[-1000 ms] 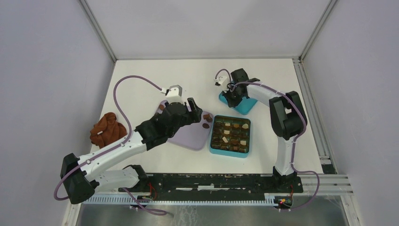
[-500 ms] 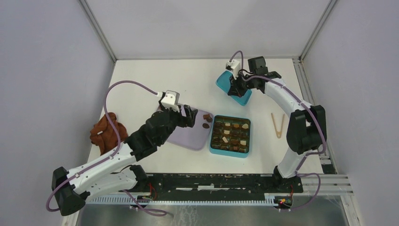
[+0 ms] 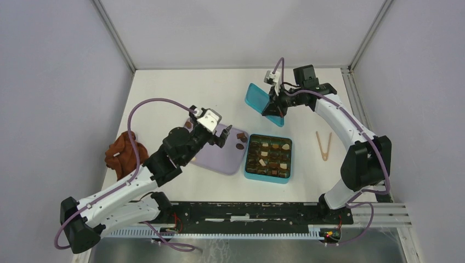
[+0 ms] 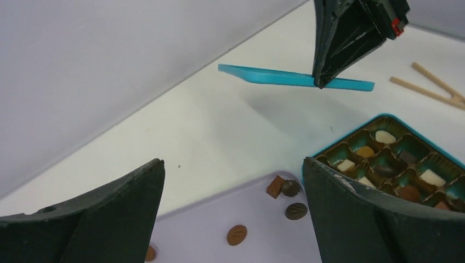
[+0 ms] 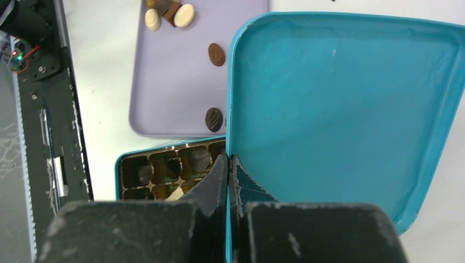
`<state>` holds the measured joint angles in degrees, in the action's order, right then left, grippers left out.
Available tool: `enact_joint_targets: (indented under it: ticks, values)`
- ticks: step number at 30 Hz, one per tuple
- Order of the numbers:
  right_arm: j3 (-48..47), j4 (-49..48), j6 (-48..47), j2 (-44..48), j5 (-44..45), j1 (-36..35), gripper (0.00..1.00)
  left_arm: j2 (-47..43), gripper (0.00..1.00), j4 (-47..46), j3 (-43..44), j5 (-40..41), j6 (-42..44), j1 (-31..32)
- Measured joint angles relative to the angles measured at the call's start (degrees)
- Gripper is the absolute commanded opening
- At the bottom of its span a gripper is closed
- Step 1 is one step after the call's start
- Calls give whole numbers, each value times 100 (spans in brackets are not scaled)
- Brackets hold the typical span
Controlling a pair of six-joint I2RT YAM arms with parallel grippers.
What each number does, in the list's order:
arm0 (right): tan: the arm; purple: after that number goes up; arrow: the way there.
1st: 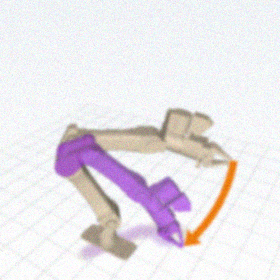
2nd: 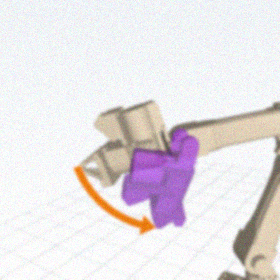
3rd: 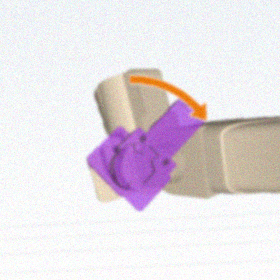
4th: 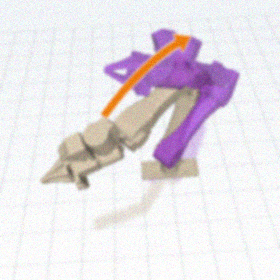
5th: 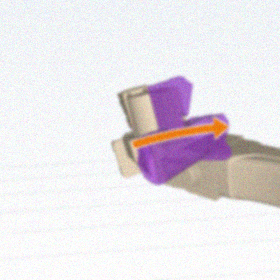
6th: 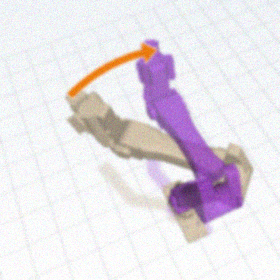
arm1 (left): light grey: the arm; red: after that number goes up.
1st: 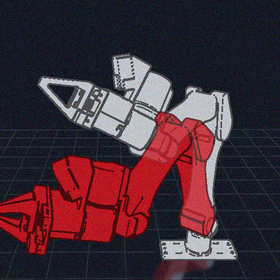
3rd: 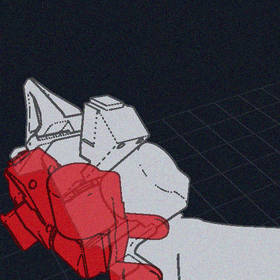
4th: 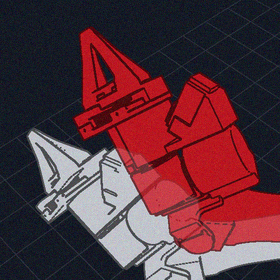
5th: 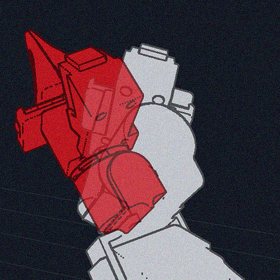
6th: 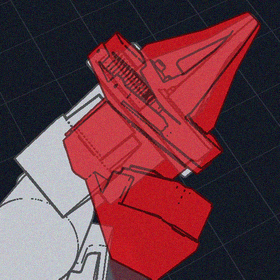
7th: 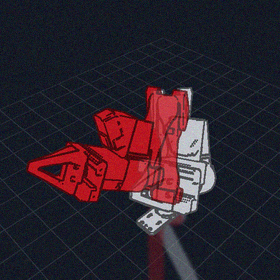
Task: Pack the chocolate
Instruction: Pick up the box lid from the center of the board.
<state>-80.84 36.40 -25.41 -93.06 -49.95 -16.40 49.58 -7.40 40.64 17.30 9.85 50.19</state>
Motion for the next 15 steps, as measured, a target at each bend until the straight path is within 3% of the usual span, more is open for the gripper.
enact_joint_targets:
  ticks: [7,15]
  values:
    - [-201,879,-763,72,-245,-118,0,94,93,264,214,-1510,1519,-455]
    - [-461,1609,-1357,439,-428,-376,0,702,93,531,765,-3088,2245,-1147]
